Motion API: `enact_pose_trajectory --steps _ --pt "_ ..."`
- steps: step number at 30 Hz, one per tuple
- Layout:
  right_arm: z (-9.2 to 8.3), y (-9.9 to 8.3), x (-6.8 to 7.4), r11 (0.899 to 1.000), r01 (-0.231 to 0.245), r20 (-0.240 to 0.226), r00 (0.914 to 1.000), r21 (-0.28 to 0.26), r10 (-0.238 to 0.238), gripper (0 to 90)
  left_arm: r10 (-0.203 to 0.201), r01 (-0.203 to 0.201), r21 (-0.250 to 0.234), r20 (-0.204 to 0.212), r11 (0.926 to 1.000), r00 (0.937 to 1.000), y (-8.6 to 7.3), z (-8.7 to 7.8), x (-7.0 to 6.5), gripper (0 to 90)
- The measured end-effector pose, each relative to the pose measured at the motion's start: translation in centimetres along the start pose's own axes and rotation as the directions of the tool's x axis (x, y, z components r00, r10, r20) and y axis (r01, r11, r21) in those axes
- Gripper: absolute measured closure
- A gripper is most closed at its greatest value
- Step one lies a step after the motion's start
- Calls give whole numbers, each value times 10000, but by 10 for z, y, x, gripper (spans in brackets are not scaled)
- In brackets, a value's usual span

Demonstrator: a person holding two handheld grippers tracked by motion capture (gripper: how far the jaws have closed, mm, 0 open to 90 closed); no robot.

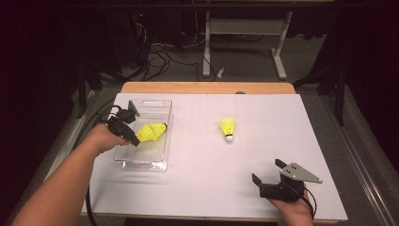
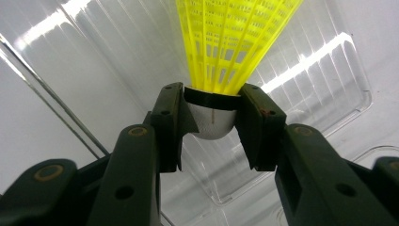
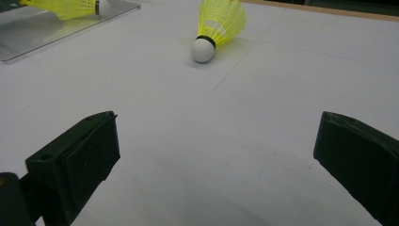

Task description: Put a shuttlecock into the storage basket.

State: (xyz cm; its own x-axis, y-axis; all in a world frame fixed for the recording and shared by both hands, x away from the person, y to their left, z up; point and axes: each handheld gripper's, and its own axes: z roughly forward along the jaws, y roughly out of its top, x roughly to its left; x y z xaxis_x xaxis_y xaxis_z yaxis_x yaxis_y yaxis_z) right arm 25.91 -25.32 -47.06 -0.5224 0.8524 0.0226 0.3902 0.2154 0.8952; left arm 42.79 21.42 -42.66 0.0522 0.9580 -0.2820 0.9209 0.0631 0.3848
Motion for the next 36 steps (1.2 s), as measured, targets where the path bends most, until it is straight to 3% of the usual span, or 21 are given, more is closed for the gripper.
enact_pose_trajectory --steps 1,2,3,5,6,7,8,9,10,11,13,14,24,36 --pt "0 0 0 10000 -10 -5 10000 -2 10 14 2 -2 21 25 10000 10000 0 0 0 623" --pt "0 0 0 10000 -13 -6 10000 -4 13 14 356 -358 343 75 9988 9993 0 -2 2 611" --pt "0 0 0 10000 -16 -9 10000 -5 16 14 411 -415 430 88 9982 9991 0 -2 2 591" --pt "0 0 0 10000 -23 -4 10000 2 23 15 106 -110 194 223 9998 9997 -1 -1 -1 567" --pt "0 0 0 10000 -27 -5 10000 -2 27 14 835 -865 810 398 9929 9957 0 -6 4 558" --pt "0 0 0 10000 -20 -13 10000 -6 20 15 101 -107 242 241 9996 9997 -1 -1 -1 553" --pt "0 0 0 10000 -27 -6 10000 -5 27 14 63 -69 241 265 9997 9996 -1 -2 -2 545" --pt "0 0 0 10000 -27 -3 10000 -6 27 14 831 -866 868 433 9925 9956 -1 -6 3 535" --pt "0 0 0 10000 -39 -4 10000 -10 39 14 127 -134 282 251 9995 9996 -2 -2 -2 531" --pt "0 0 0 10000 -29 1 10000 -14 29 14 92 -98 229 263 9997 9996 -2 -3 -3 518" --pt "0 1 0 10000 -35 3 10000 -18 35 14 191 -201 282 340 9994 9992 -2 -6 -4 508" --pt "0 1 1 10000 -48 -4 10000 -19 48 14 879 -923 765 584 9928 9944 -2 -12 -1 502" --pt "0 2 2 10000 50 -10 10000 -49 -50 14 1139 -1200 733 818 9901 9901 -11 -28 -16 451" --pt "0 2 2 10000 62 -31 10000 -61 -62 14 1276 -1350 602 1134 9890 9853 -19 -45 -24 349"
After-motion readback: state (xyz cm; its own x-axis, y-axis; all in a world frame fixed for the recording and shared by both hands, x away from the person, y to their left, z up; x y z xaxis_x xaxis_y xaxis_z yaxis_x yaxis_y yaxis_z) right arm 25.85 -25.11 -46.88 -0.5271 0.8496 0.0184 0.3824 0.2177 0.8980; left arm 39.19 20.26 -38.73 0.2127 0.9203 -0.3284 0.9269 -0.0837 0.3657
